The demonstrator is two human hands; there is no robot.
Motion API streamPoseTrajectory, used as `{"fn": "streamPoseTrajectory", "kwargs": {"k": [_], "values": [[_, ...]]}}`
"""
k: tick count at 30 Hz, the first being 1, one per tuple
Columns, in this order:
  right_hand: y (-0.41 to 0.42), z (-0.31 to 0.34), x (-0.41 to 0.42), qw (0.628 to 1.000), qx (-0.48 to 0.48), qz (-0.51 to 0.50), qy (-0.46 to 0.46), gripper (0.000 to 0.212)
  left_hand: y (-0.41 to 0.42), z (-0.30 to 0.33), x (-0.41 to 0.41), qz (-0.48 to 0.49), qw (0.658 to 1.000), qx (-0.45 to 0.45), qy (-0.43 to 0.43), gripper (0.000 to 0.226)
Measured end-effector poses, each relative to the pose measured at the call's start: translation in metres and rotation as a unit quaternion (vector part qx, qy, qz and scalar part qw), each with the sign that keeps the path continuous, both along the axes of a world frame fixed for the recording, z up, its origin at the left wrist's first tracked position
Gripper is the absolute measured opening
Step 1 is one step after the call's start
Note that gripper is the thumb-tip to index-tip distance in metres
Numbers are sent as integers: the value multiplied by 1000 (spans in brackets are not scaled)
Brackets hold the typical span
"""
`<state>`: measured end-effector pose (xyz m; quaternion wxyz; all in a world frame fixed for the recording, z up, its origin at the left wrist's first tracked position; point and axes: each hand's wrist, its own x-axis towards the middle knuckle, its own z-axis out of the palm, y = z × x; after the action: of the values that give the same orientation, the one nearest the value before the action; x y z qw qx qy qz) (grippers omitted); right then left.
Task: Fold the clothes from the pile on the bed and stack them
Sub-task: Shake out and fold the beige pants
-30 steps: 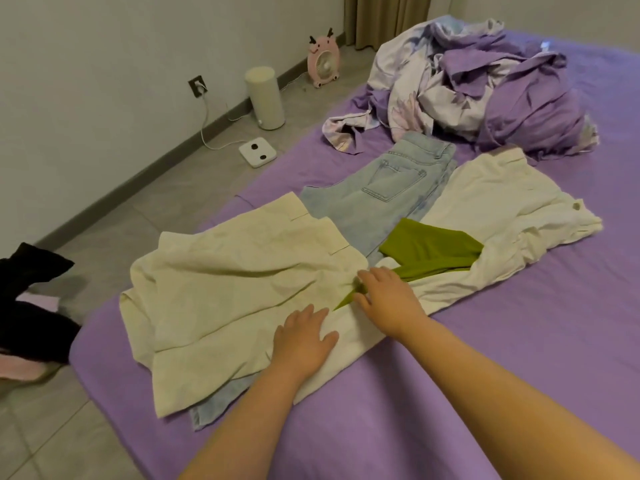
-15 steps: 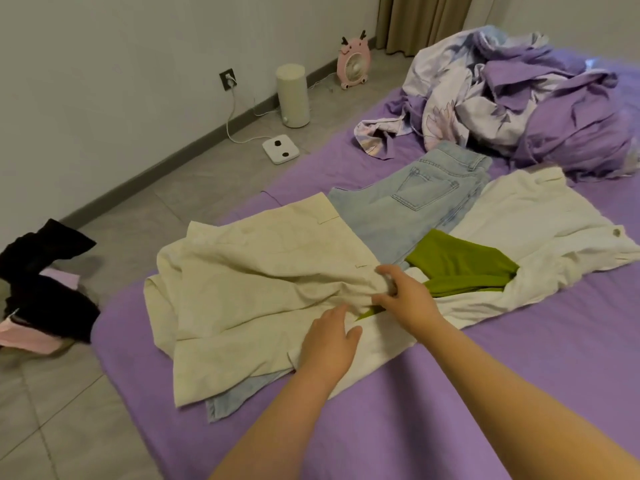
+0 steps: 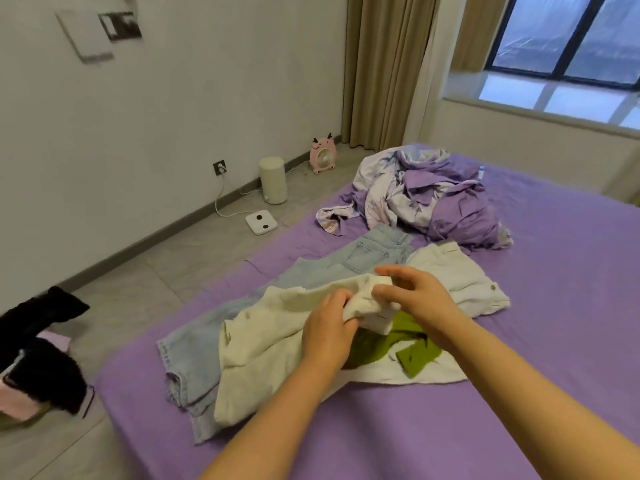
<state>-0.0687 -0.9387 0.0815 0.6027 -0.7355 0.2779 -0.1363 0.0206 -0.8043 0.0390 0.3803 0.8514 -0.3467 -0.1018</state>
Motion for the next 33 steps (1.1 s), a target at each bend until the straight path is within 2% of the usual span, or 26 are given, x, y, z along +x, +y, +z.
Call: {"fn": "streamPoseTrajectory", "kwargs": {"k": [3, 5, 8, 12, 14, 17, 20, 21, 22, 23, 27, 29, 31, 33], "values": [[-4, 55, -53, 998, -43, 48, 5, 52, -3, 53, -26, -53, 997, -49, 12, 10], [-3, 90, -87, 998, -58, 32, -14, 61, -6, 89, -50, -82, 992, -86, 40, 16], [-2, 142, -138, 995, -89, 0, -41, 59, -11, 139, -90, -114, 981, -133, 77, 18], [-5, 200, -218, 984, -175, 4, -21, 58, -17, 199, -148, -142, 967, -188, 94, 14], [-2, 220, -262, 971, -237, 11, 16, 54, -19, 226, -177, -150, 962, -201, 106, 20], [6, 240, -319, 942, -331, -8, 55, 33, -22, 256, -222, -178, 948, -230, 130, 15], [10, 255, -364, 914, -394, -50, 78, 15, -22, 273, -263, -192, 941, -212, 181, 18], [10, 262, -376, 904, -412, -61, 100, 14, -21, 276, -274, -201, 935, -205, 207, 20], [9, 269, -388, 896, -423, -70, 118, 20, -20, 278, -284, -210, 929, -203, 230, 19], [8, 278, -400, 899, -415, -78, 120, 25, -18, 279, -294, -221, 925, -203, 234, 19], [8, 306, -442, 963, -258, -53, 62, 23, -8, 276, -327, -258, 926, -228, 152, 28], [15, 302, -452, 973, -223, -10, 64, 24, -8, 271, -343, -257, 917, -259, 165, 31], [26, 285, -452, 977, -204, 13, 58, 35, -10, 270, -361, -274, 905, -269, 183, 31], [35, 271, -448, 984, -178, 0, -7, 33, -12, 269, -375, -299, 895, -265, 196, 30]]}}
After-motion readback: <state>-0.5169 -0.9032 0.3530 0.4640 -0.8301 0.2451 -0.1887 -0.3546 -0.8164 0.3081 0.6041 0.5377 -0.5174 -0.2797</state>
